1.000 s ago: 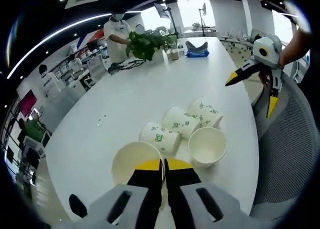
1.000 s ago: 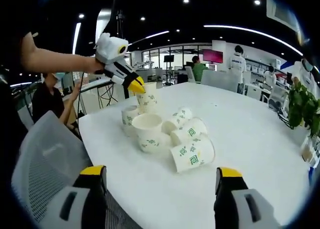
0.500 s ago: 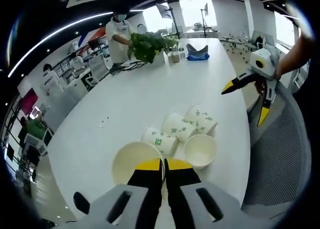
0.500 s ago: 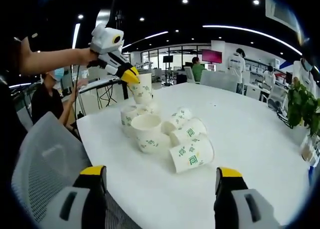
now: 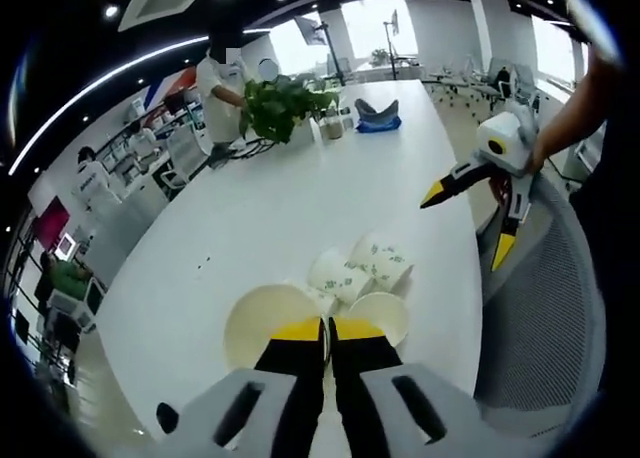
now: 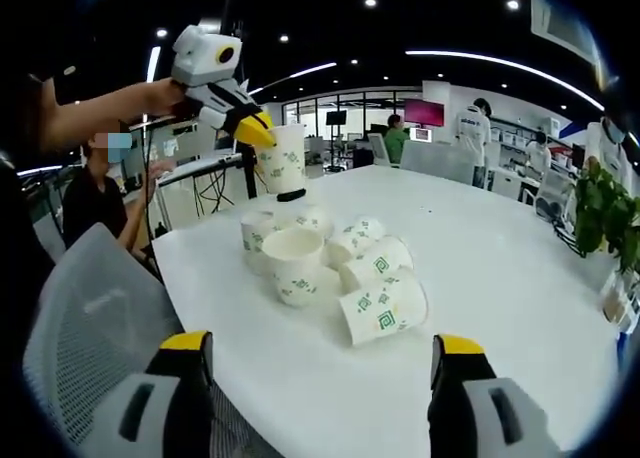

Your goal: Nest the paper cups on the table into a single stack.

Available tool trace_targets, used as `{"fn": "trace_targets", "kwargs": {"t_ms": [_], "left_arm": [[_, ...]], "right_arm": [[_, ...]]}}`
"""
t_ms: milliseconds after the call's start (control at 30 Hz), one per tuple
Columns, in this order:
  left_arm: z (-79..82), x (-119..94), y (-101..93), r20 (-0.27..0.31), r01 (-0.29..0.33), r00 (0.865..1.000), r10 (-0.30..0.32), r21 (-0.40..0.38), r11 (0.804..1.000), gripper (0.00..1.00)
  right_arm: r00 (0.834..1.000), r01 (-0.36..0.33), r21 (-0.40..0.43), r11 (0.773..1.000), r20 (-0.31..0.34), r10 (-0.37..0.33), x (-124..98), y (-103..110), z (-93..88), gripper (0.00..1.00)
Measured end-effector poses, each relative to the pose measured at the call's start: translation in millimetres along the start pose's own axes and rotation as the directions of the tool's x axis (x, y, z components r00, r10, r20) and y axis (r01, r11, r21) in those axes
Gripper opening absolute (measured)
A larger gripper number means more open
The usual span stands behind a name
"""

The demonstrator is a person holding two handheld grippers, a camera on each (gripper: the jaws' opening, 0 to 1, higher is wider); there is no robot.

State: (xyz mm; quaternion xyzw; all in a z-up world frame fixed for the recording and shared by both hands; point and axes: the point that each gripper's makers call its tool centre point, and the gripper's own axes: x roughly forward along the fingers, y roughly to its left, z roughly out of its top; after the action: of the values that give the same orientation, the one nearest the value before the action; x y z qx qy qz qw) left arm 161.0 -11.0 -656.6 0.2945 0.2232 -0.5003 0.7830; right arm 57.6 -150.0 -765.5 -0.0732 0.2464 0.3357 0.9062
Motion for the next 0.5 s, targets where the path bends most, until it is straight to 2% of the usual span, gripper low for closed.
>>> {"fn": "trace_targets", "kwargs": {"t_ms": [333,500], "left_arm": [[9.1,7,-20.1,0.01,0.055,0.998,-0.055,0.015,0.998,0.0],[8.5,14,-31.6,0.003,0.083,0.997,-0.083,0.028,0.996,0.0]], "right_arm": [[1.0,0.002,0.0,1.0,-0.001,-0.002,1,-3,-2.5,0.91],[1.0,0.004,0.001,1.0,0.001,-0.004,0,-2,-1.3,0.91]]}}
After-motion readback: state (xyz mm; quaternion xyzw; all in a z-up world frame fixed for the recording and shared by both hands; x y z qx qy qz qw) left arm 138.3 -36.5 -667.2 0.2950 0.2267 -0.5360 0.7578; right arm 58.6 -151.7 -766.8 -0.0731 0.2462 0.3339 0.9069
